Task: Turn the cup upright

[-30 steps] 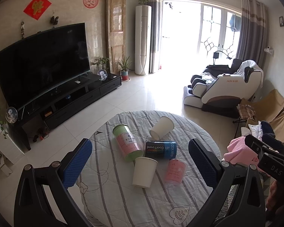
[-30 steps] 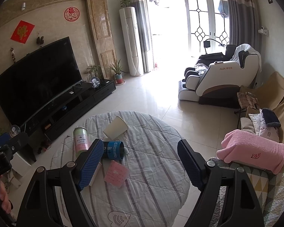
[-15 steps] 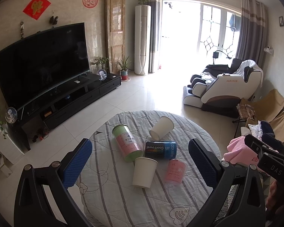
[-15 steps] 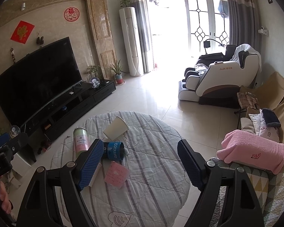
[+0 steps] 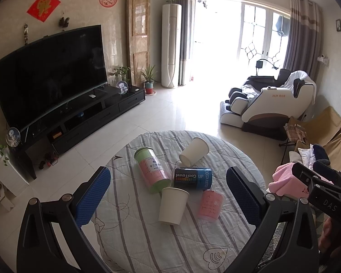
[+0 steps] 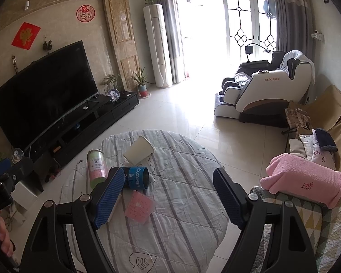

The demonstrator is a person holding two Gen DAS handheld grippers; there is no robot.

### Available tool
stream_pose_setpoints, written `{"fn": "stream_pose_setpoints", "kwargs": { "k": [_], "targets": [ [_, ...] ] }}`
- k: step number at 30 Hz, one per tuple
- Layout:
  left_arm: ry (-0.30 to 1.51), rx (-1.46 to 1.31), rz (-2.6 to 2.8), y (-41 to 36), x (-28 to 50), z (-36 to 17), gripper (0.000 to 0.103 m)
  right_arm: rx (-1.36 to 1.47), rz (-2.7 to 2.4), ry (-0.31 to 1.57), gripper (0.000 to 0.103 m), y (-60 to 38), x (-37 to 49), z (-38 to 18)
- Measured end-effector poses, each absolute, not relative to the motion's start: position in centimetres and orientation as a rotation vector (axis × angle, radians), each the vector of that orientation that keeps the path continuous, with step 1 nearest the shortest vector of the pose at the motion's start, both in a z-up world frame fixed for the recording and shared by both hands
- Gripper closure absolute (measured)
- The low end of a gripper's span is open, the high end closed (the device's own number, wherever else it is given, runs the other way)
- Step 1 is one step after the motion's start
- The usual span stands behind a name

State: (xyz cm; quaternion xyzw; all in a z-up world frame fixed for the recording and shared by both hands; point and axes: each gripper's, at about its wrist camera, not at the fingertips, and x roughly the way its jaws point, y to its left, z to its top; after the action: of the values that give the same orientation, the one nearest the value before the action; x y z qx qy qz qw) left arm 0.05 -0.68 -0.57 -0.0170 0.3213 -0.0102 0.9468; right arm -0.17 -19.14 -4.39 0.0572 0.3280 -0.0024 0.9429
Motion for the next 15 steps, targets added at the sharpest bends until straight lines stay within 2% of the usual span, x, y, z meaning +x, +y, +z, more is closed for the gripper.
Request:
{"fn": "stream_pose_setpoints", "kwargs": {
  "k": [15],
  "targets": [
    [0.780,-0.092,-0.015,0.3,-0.3,-2.9,0.000,0.097,0.005,0.758,0.021,-18.9,-0.6,-5.7]
  ]
}}
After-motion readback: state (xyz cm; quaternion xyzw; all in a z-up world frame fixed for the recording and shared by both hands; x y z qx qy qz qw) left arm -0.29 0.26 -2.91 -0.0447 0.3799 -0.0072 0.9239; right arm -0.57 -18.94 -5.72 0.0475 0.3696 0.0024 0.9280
